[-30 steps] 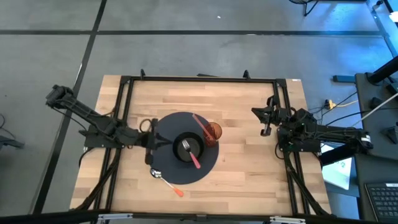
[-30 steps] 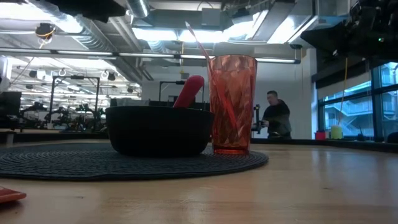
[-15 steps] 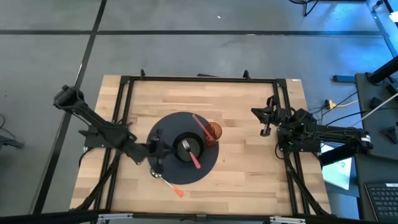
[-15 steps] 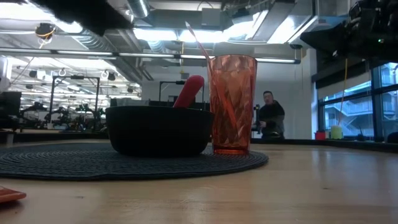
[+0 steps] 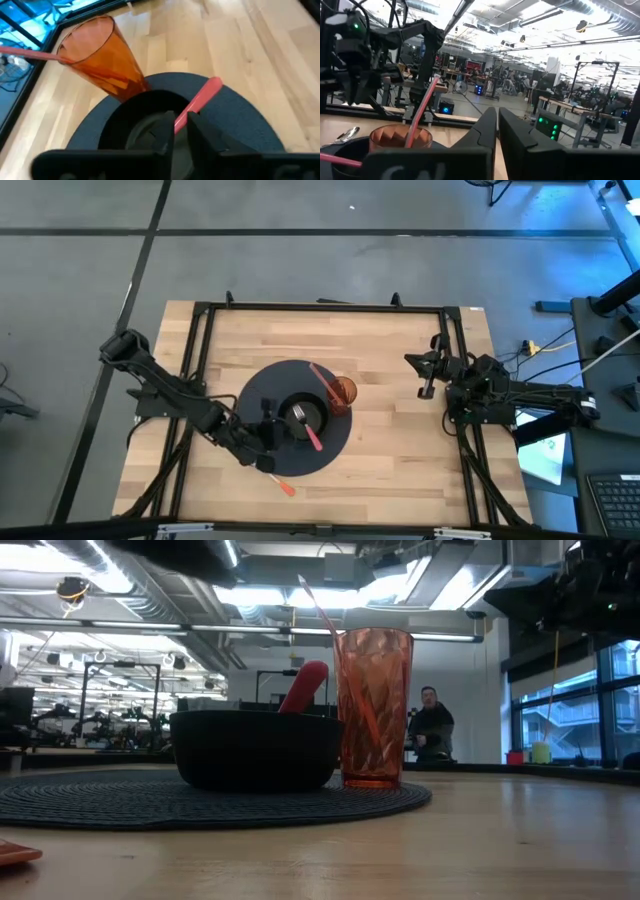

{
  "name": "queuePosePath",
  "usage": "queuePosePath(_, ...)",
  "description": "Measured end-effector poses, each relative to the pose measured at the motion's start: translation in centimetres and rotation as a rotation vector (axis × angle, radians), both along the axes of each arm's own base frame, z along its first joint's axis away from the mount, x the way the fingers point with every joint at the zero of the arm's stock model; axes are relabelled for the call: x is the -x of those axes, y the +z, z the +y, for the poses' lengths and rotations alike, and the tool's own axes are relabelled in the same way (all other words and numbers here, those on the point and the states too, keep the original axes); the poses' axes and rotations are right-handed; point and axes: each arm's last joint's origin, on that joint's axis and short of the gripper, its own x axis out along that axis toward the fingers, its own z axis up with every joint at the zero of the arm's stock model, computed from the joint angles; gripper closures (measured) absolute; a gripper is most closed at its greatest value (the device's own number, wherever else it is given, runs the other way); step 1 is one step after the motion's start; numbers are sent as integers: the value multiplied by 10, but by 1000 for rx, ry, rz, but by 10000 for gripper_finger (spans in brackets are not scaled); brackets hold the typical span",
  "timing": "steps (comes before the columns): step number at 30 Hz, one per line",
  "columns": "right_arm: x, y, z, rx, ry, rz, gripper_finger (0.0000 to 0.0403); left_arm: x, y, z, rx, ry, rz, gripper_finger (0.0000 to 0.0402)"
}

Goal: Pick & Place Utensil
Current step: Put the orange spoon into the black bowl

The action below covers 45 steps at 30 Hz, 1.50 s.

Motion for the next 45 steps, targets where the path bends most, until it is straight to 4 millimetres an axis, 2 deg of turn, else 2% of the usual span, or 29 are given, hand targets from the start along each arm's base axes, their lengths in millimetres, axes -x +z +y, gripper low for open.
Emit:
queuePosePath(7, 0, 0, -1, 72, -43, 20, 382, 5, 14, -14, -58, -27, -31, 272)
queuePosePath(12, 1, 0, -2, 49, -105, 18, 382, 10, 14, -21, -26, -38, -43, 239)
queuePosePath(21, 1, 0, -4, 31, -148, 16, 382, 4, 2, -34, 118, -109, 42, 252)
queuePosePath(26, 1, 0, -4, 30, -148, 15, 382, -2, -5, -48, 105, -209, 97, 263)
queuePosePath(30, 1, 0, -4, 30, -147, 11, 382, 2, -11, -61, 58, -272, 132, 267)
queuePosePath(39, 1, 1, -4, 34, -148, 4, 382, 12, -20, -68, 117, -267, 221, 267)
queuePosePath(45, 2, 3, -4, 37, -149, -15, 382, 11, -32, -74, 92, -307, 268, 267)
